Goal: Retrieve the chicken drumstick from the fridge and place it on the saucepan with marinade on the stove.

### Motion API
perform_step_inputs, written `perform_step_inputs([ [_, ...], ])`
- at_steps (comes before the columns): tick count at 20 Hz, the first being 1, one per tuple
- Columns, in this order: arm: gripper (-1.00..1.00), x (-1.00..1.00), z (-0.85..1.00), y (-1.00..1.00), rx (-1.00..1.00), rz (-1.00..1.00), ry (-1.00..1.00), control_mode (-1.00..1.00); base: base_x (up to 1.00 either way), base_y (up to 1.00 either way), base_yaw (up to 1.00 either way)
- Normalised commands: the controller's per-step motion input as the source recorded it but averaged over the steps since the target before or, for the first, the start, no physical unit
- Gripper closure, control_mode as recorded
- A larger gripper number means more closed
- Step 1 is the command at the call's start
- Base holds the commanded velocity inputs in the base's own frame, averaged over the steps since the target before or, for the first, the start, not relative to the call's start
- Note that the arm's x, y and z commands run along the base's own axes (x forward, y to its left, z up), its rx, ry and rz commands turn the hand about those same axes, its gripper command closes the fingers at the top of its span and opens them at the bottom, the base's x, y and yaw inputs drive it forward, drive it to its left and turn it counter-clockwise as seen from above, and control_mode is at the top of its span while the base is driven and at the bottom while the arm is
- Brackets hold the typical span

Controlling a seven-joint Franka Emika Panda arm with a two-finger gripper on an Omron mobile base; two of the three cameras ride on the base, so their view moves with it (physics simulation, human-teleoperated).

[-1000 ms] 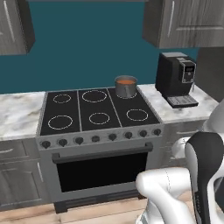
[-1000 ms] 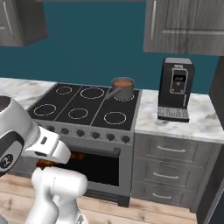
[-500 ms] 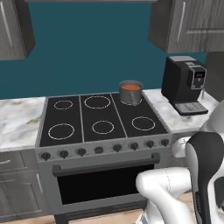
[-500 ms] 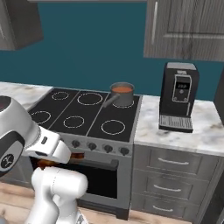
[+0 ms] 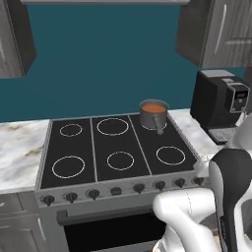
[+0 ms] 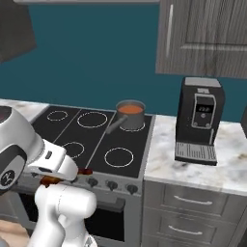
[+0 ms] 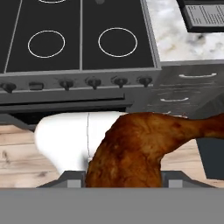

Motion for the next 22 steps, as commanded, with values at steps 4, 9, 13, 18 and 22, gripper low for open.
perform_step_inputs([
  [4, 1.0, 0.0, 0.0, 0.0, 0.0, 0.0, 0.0, 1.0, 0.6, 0.1, 0.0],
  [9, 1.0, 0.0, 0.0, 0.0, 0.0, 0.0, 0.0, 1.0, 0.46, 0.01, 0.0],
  [13, 1.0, 0.0, 0.0, 0.0, 0.0, 0.0, 0.0, 1.0, 0.42, 0.01, 0.0],
  [18, 1.0, 0.0, 0.0, 0.0, 0.0, 0.0, 0.0, 1.0, 0.44, 0.01, 0.0],
  [22, 1.0, 0.47, 0.0, 0.0, 0.0, 0.0, 0.0, -1.0, 0.0, 0.0, 0.0],
])
